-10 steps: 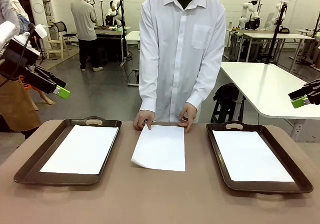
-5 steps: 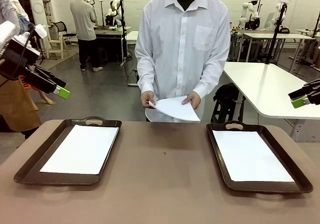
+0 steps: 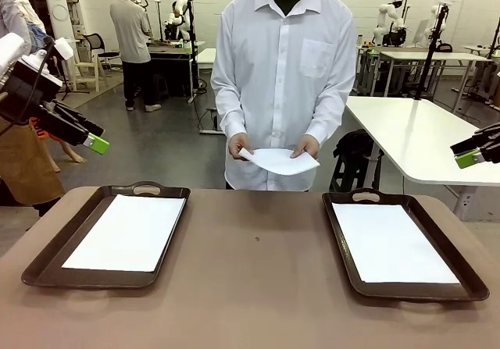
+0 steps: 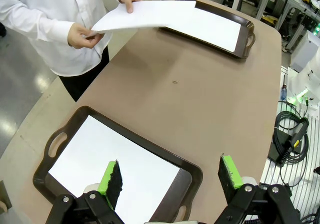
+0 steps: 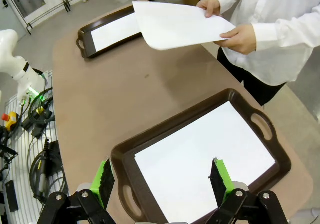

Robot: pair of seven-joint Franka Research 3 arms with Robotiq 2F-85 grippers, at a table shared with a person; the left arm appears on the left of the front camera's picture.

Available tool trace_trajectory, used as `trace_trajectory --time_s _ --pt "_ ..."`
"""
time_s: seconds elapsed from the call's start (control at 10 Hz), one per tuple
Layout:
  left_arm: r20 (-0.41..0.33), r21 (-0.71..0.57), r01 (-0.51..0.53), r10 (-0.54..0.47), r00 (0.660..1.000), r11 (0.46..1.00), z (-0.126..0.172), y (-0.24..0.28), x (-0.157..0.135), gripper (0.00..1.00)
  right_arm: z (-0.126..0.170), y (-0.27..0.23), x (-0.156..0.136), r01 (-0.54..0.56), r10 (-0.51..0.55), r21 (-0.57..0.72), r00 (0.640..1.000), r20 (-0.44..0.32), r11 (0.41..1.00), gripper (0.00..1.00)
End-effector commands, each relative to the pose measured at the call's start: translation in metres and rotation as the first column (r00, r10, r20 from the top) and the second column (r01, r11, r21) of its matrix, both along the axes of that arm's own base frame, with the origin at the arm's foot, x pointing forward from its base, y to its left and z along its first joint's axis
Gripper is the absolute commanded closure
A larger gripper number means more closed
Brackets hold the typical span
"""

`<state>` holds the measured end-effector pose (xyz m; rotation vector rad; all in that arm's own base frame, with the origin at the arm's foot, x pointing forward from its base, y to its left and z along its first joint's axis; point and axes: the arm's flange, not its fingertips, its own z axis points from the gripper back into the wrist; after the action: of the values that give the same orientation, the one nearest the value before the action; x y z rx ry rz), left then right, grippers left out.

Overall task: Sort the A4 documents.
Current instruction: Receive the A4 Paper.

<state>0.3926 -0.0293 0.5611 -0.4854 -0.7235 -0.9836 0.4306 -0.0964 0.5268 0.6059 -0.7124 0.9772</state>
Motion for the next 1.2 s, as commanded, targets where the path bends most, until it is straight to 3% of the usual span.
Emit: trace_trajectory --time_s 0.0,1.1 --pt "0.003 -0.016 0.009 -0.009 1.0 1.0 -0.0005 0.0012 0.0008 0.0 -0.0002 0.001 -0.0007 -0.005 0.005 0.002 1.0 -0.002 1.0 0.0" --pt "0.003 -0.016 0.009 -0.009 1.0 1.0 -0.0005 0.0012 0.0008 0.0 -0.0002 0.001 -0.0007 -0.005 0.005 0.002 1.0 -0.002 1.0 0.0"
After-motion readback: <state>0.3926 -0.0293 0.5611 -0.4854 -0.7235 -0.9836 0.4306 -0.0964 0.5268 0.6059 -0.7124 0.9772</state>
